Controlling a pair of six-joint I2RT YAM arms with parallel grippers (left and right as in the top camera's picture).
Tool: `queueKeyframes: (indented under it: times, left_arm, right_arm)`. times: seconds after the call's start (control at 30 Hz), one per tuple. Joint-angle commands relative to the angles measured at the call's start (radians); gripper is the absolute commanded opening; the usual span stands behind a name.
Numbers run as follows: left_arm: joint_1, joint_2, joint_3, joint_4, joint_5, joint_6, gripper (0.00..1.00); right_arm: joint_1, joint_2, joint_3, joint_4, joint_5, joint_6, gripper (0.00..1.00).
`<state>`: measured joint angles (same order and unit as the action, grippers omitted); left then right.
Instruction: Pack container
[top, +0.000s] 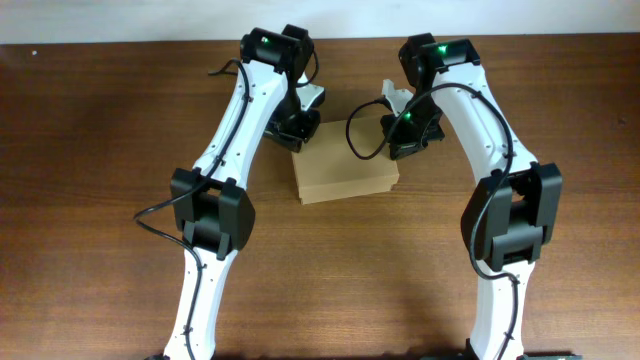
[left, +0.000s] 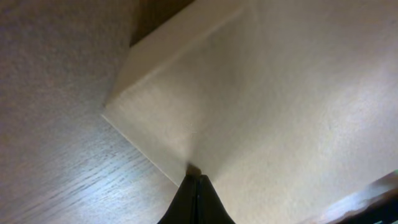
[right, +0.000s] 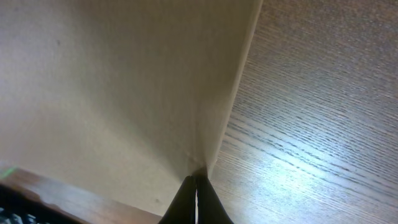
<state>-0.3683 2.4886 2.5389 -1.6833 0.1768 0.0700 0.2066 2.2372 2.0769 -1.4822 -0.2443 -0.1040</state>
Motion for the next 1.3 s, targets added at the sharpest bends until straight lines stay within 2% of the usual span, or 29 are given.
queueKeyframes:
  times: [0.0,0.3,0.5,0.6,0.7,0.87,1.13,1.17,1.23,1.27]
  left_arm:
    - [0.002,-0.037,-0.054,0.000,0.019,-0.010,0.02]
    - [0.002,-0.038,-0.138,0.075,0.037,-0.010,0.02]
    - [0.014,-0.075,-0.081,0.134,0.027,-0.021,0.02]
    - [0.039,-0.087,-0.016,0.144,-0.044,-0.056,0.02]
    - [0.076,-0.088,0.060,0.165,-0.105,-0.079,0.02]
    - [0.172,-0.088,0.142,0.230,-0.123,-0.085,0.02]
    - [0.342,-0.088,0.151,0.316,-0.181,-0.085,0.02]
    - [0.357,-0.088,0.151,0.319,-0.181,-0.085,0.05]
    - [0.378,-0.088,0.151,0.318,-0.181,-0.085,0.20]
    - [0.386,-0.088,0.151,0.315,-0.181,-0.085,0.37]
  right_arm:
    - [0.011,-0.012,-0.026,0.011,0.013,0.007,0.04]
    - [0.011,-0.012,-0.026,0.047,0.014,0.006,0.04]
    - [-0.012,-0.014,0.038,0.064,0.009,0.007,0.04]
    - [-0.038,-0.014,0.109,0.049,0.006,0.007,0.04]
    - [-0.082,-0.014,0.203,0.021,0.010,0.008,0.04]
    - [-0.182,-0.014,0.329,0.013,0.021,0.034,0.04]
    - [-0.347,-0.013,0.370,0.028,0.021,0.034,0.04]
    - [-0.357,-0.013,0.370,0.028,0.020,0.034,0.04]
    - [-0.366,-0.013,0.370,0.028,0.020,0.034,0.14]
    - [-0.366,-0.013,0.370,0.027,0.020,0.034,0.33]
